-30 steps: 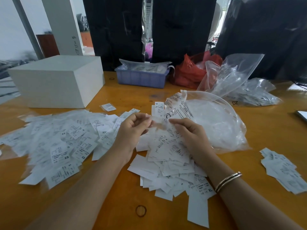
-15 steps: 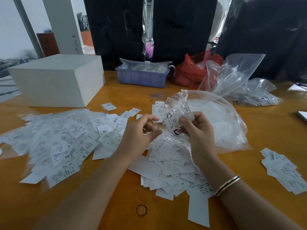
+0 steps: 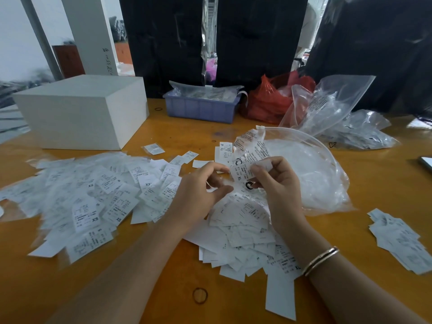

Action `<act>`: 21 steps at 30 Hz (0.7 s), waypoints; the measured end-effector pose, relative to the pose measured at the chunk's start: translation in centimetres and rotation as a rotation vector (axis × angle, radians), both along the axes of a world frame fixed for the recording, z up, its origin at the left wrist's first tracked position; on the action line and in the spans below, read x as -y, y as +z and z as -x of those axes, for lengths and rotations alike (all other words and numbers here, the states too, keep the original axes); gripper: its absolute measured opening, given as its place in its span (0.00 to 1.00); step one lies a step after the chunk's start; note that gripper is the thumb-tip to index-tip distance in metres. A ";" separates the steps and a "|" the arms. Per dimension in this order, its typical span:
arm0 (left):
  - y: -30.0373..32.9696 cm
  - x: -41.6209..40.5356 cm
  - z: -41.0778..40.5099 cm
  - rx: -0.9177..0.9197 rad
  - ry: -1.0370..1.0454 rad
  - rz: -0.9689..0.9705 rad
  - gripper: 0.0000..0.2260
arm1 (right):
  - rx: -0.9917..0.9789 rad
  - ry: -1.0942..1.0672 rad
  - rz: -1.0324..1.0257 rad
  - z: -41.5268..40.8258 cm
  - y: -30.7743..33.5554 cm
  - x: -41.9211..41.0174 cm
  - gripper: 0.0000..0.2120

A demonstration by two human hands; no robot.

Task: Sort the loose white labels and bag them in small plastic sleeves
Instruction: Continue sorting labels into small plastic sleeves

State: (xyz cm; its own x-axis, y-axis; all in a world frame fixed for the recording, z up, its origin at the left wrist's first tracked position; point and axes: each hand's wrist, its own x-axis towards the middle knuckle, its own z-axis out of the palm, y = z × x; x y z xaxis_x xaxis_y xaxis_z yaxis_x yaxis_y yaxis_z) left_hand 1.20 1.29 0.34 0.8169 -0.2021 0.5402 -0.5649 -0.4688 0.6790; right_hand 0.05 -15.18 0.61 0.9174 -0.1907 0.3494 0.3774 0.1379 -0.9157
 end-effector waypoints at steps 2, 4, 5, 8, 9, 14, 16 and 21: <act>0.0 0.0 0.0 0.004 -0.004 -0.003 0.14 | 0.014 0.008 0.024 0.0 0.0 -0.1 0.06; 0.0 0.0 0.1 0.011 -0.013 -0.009 0.14 | 0.031 0.017 0.077 0.1 0.0 -0.1 0.07; 0.0 0.0 0.1 0.011 -0.018 -0.012 0.14 | 0.036 0.014 0.117 0.1 -0.1 -0.1 0.07; -0.1 0.0 0.0 0.003 -0.021 -0.012 0.12 | 0.038 -0.028 0.282 0.1 -0.2 -0.1 0.07; -0.1 0.0 0.0 0.001 -0.020 -0.005 0.11 | 0.042 -0.049 0.347 0.1 -0.2 -0.1 0.07; -0.3 0.1 -0.2 -0.056 -0.036 0.079 0.09 | 0.055 -0.098 0.713 0.0 -0.3 -0.3 0.06; -0.3 0.1 -0.3 -0.084 -0.027 0.109 0.10 | 0.047 -0.060 0.837 -0.1 -0.6 -0.5 0.12; -0.2 -0.1 -0.6 -0.142 -0.004 0.197 0.11 | 0.001 -0.063 0.619 0.1 -0.4 -0.5 0.14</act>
State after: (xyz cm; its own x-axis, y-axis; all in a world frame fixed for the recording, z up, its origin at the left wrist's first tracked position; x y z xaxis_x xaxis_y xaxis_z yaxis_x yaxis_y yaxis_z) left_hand 1.82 1.40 0.10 0.8870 -0.1075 0.4491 -0.4588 -0.3170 0.8301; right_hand -0.09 -14.71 0.22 0.9106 -0.0060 0.4133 0.3684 -0.4414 -0.8182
